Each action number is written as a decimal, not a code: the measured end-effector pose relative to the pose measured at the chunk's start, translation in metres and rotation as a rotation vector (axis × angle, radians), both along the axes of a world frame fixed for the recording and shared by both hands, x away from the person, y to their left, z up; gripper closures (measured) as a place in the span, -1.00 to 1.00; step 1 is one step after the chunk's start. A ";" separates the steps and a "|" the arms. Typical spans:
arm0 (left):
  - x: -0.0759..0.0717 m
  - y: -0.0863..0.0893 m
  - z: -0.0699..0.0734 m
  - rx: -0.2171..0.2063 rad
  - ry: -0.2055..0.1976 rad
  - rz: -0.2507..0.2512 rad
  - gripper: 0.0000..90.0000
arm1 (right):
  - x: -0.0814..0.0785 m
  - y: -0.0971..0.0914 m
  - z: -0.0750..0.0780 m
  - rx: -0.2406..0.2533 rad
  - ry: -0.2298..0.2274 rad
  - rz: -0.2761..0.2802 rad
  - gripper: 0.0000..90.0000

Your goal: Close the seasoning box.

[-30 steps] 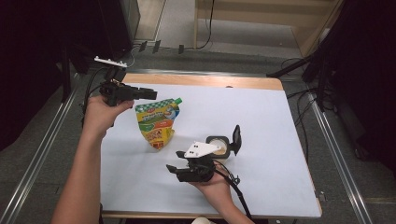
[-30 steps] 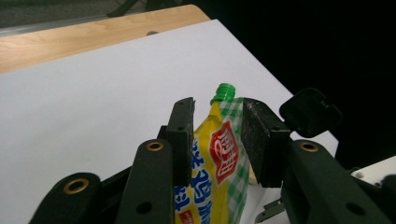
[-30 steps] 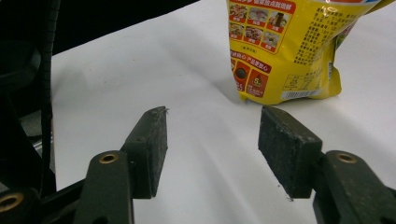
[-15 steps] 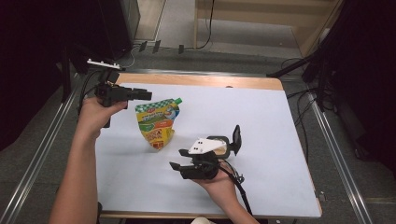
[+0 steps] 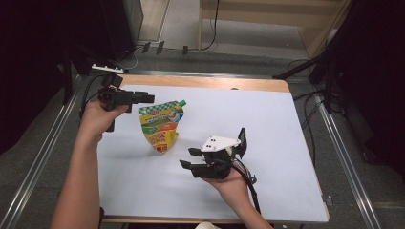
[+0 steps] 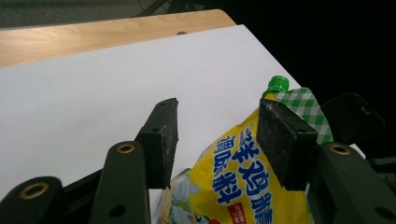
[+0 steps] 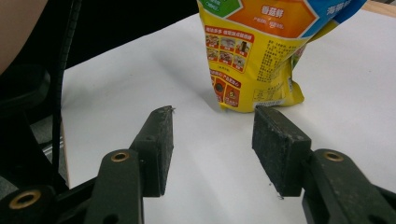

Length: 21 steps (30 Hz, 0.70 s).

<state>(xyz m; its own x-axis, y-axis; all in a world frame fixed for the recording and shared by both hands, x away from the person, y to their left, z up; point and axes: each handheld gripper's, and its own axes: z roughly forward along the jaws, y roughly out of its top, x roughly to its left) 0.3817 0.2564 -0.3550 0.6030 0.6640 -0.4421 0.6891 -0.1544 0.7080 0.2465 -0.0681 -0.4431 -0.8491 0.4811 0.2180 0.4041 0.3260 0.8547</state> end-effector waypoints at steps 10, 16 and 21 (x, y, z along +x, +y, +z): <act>0.002 0.006 -0.007 0.002 0.013 0.020 0.06 | 0.005 -0.007 0.007 -0.019 0.017 0.012 0.11; 0.002 0.006 -0.009 0.004 0.015 0.019 0.07 | 0.008 -0.021 0.017 -0.005 0.011 -0.009 0.12; 0.002 0.004 -0.010 0.016 0.014 0.005 0.07 | 0.011 -0.032 0.024 -0.002 0.011 -0.031 0.13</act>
